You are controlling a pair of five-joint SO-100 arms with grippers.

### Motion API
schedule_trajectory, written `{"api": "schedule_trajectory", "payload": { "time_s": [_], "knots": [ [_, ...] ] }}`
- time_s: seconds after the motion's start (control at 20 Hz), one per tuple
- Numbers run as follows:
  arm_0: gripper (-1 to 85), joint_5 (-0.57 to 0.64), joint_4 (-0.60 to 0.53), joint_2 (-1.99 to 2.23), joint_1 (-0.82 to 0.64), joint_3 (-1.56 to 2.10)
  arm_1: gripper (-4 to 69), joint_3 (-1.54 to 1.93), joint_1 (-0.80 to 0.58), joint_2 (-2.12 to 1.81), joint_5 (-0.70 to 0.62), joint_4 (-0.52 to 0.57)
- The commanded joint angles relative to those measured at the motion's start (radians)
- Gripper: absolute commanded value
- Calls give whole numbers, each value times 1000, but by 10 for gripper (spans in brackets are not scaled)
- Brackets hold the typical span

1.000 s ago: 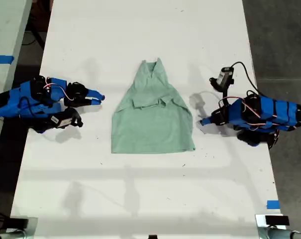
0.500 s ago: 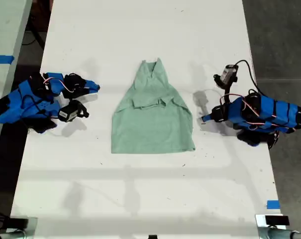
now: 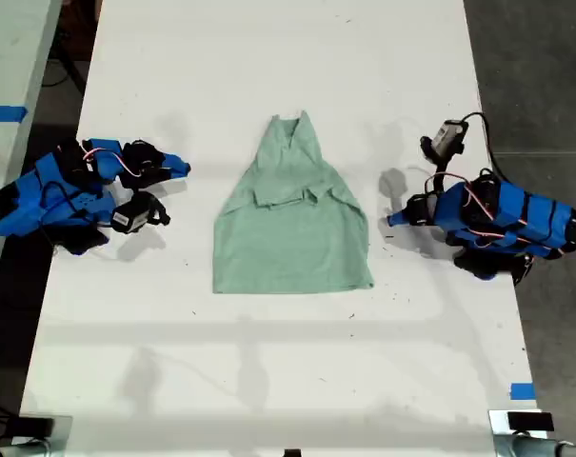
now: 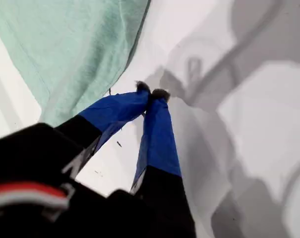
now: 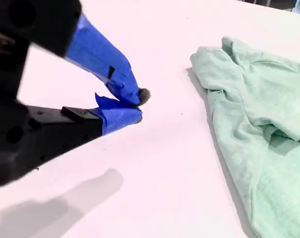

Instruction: Fold t shirt

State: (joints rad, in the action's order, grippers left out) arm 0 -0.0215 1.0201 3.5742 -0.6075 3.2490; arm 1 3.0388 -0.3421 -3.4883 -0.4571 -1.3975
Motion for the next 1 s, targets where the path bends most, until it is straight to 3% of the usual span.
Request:
{"api": "schedule_trajectory", "payload": {
  "time_s": [0.0, 0.55, 0.7, 0.75, 0.85, 0.95],
  "knots": [
    [1, 11, -5, 11, 15, 43, 13, 55, 8, -14, -14, 31],
    [-2, 18, -5, 11, 21, 43, 13, 55, 21, -14, -12, 29],
    [90, 64, -5, 11, 37, 43, 13, 55, 21, -14, -14, 29],
    [86, 89, -5, 11, 58, 43, 13, 55, 21, -14, -14, 29],
    [-2, 67, -5, 11, 66, 43, 12, 55, 23, -14, -15, 29],
    [-2, 8, -5, 11, 75, 43, 12, 55, 21, -14, -23, 29]
  ]
}}
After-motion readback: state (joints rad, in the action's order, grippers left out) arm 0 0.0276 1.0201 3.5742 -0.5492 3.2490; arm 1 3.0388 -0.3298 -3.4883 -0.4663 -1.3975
